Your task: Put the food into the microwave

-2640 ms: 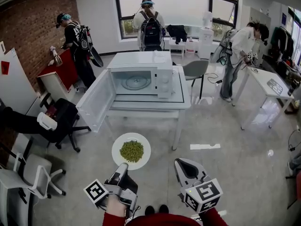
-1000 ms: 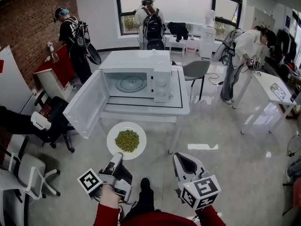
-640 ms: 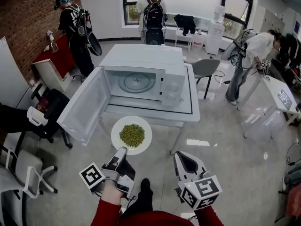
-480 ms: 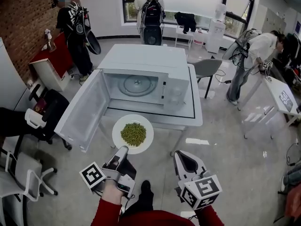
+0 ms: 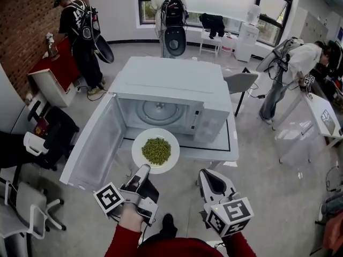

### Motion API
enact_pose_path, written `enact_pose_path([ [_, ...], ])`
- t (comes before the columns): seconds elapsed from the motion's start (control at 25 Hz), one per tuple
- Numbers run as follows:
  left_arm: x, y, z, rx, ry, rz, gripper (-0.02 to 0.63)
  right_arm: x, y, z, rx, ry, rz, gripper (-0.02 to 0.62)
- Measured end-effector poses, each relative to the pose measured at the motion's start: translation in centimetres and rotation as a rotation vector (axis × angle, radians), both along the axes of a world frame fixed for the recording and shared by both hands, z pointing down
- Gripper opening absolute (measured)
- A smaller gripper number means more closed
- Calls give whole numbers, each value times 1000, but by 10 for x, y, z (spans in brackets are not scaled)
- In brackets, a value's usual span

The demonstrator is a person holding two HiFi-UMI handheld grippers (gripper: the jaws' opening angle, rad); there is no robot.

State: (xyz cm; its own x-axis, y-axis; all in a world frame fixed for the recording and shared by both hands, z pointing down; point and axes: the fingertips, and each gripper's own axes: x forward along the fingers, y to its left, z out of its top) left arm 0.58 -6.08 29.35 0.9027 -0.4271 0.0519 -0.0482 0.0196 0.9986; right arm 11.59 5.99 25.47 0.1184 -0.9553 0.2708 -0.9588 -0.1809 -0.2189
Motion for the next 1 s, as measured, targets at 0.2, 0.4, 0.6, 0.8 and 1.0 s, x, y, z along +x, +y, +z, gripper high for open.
enact_pose_path([
  [0.2,10,-17,1,-4,-5,9,21,5,-21,-2,-7,7,-4,14],
  [0.4,13,-31,7,-2,-11,-4,21,8,-32,3,-28,10,-7,14],
  [0.6,16,-39,11,26,-43,-21,21,15,-40,7,-47,17,-21,14],
  [0.8,31,-50,15,31,-21,-49,21,25,-55,7,-64,40,-49,14],
  [1.0,43,-63,37,-5,6,-93,21,31,-72,30,-114,38,-90,14],
])
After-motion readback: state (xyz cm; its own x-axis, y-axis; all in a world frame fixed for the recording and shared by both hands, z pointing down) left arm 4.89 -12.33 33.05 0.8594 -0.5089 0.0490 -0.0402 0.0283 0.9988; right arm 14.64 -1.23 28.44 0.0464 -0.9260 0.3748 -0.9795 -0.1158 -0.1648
